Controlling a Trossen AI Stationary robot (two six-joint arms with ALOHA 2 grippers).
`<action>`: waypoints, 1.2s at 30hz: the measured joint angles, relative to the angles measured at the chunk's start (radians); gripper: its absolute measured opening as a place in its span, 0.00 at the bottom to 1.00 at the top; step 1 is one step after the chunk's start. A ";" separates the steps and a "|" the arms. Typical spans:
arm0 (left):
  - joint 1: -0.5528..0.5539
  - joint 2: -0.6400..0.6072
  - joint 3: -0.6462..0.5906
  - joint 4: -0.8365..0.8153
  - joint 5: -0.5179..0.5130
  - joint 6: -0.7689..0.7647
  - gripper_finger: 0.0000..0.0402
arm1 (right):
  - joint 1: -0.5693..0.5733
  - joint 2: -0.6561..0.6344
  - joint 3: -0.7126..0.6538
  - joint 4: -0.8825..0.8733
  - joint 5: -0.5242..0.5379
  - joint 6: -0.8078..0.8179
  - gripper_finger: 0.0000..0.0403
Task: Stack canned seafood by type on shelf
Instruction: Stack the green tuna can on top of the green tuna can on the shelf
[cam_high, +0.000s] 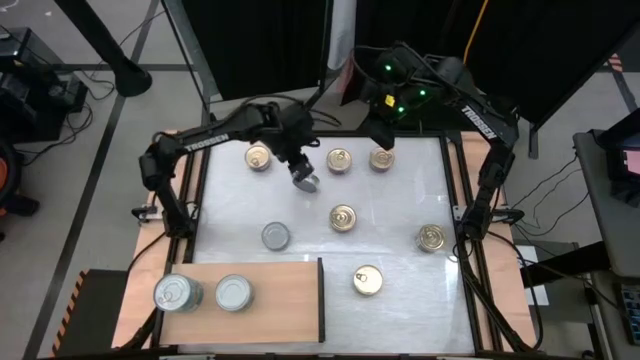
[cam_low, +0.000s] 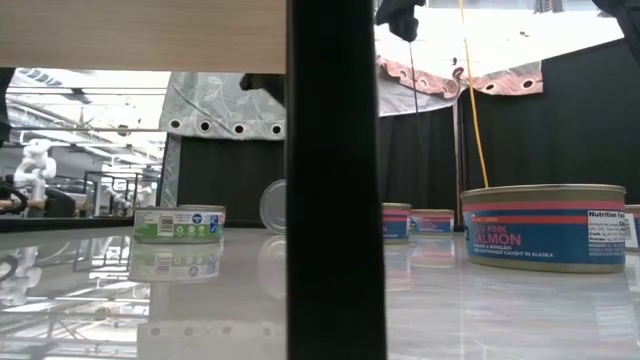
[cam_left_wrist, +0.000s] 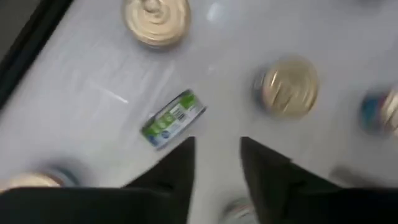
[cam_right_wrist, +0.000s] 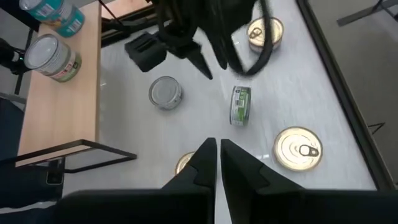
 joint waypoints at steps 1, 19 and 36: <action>0.007 0.004 -0.001 -0.011 0.012 0.086 0.40 | -0.001 -0.004 0.000 -0.001 0.003 0.000 0.03; -0.009 0.167 -0.071 0.064 -0.083 0.663 0.87 | -0.004 -0.107 0.000 -0.057 0.040 0.015 0.03; -0.006 0.310 -0.072 -0.011 -0.211 0.649 0.77 | -0.005 -0.101 -0.001 -0.052 0.036 -0.035 0.03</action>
